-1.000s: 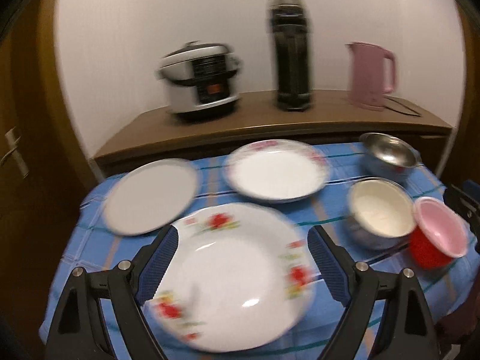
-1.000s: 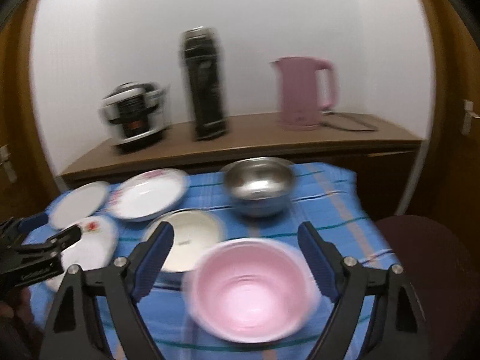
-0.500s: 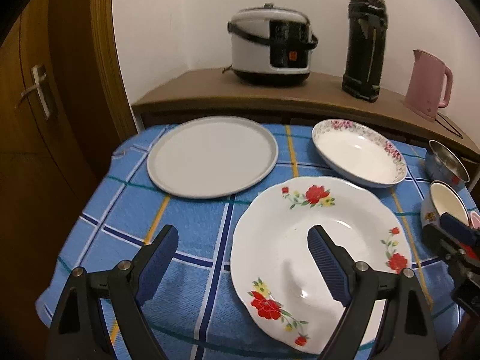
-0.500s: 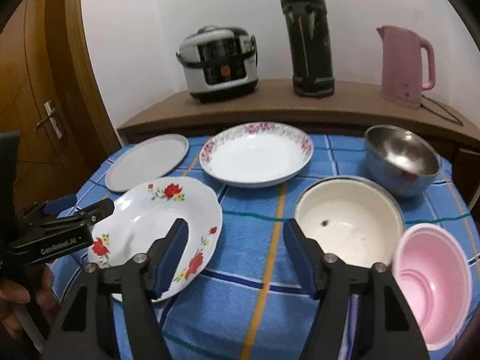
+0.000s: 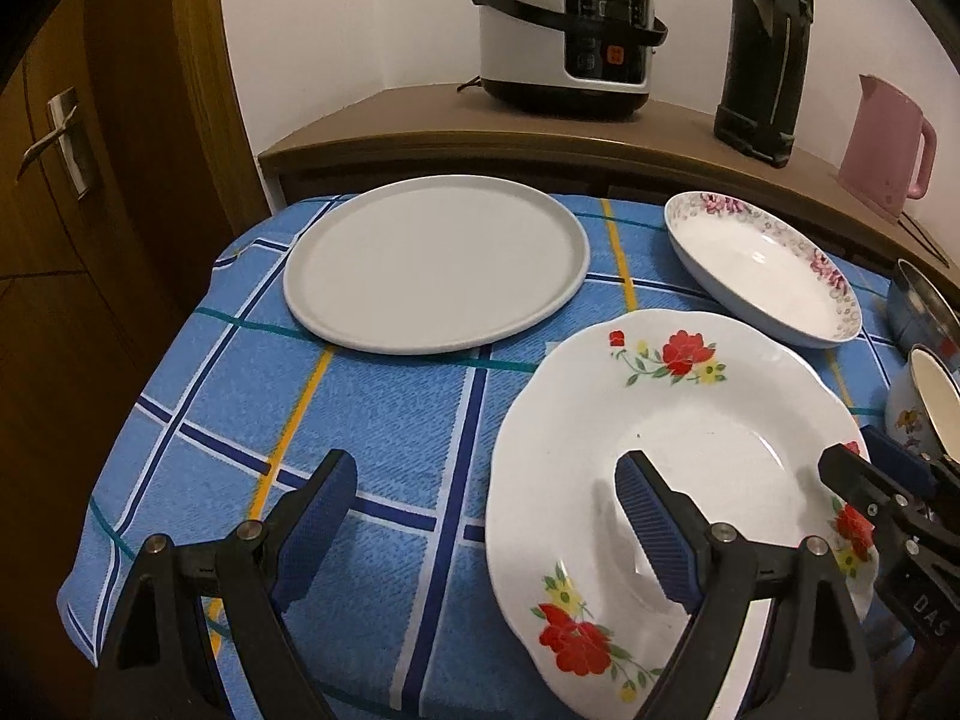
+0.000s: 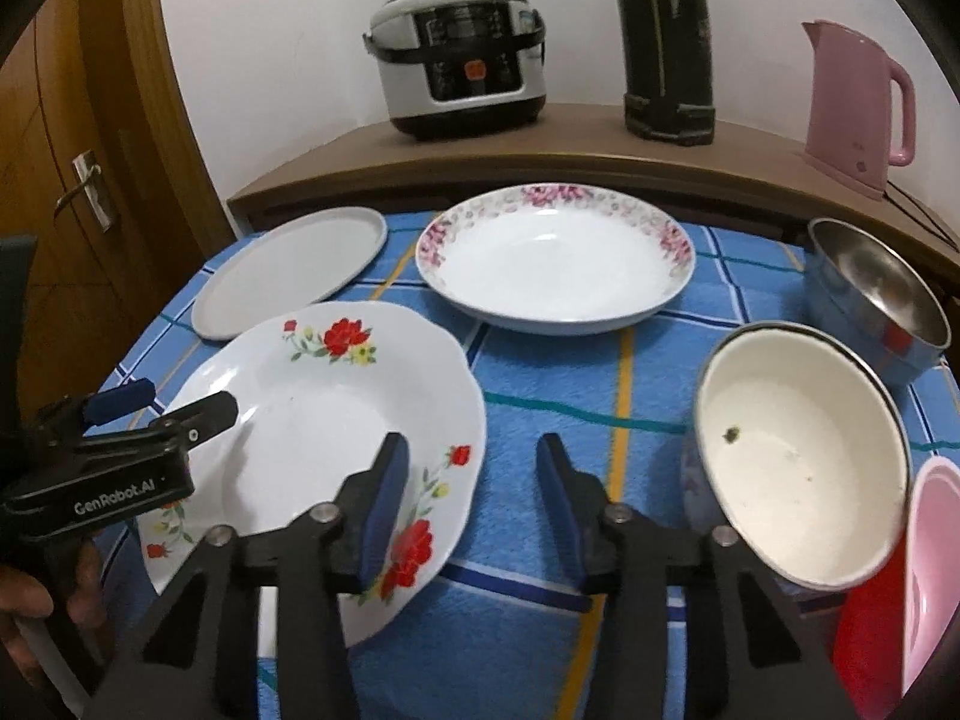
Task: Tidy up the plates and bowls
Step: 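Close both grippers on the rim of the red-flowered white plate, then lift the red-flowered plate with both grippers and lower it onto the grey plate, then open both grippers and withdraw from the stacked plates, then reach both grippers to the pink-floral-rimmed plate and grasp its rim, then lift the pink-floral plate with both grippers and carry it toward the stack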
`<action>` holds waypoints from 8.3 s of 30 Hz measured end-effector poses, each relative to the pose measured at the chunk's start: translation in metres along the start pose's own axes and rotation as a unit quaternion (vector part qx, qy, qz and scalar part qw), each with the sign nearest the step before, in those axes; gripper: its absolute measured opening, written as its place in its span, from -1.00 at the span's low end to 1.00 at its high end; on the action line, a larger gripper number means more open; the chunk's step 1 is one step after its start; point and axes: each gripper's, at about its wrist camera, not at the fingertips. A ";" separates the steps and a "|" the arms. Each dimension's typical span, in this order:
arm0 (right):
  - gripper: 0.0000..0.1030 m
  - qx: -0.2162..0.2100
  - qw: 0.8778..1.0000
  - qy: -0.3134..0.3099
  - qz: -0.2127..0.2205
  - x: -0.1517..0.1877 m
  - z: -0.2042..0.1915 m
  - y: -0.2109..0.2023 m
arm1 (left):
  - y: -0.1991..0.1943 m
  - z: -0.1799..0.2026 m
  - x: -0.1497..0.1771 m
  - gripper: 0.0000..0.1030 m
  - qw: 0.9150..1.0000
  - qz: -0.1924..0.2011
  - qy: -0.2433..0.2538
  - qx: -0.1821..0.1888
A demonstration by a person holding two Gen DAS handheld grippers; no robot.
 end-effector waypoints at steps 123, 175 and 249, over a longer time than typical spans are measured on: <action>0.04 0.010 0.992 0.019 0.125 -0.083 -0.061 0.045 | 0.013 -0.078 -0.081 -0.01 0.989 0.104 -0.053 -0.090; 0.54 0.123 0.972 0.155 0.124 -0.054 0.065 -0.041 | -0.012 0.046 -0.057 0.32 0.996 0.084 -0.019 0.017; -0.47 0.140 0.969 0.202 0.003 -0.098 0.107 0.094 | 0.115 0.107 -0.121 -0.14 0.994 0.010 -0.002 0.110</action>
Point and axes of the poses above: each gripper's, at about its wrist camera, not at the fingertips, and y roughly the way its jaws point, z to its right, x to its underside
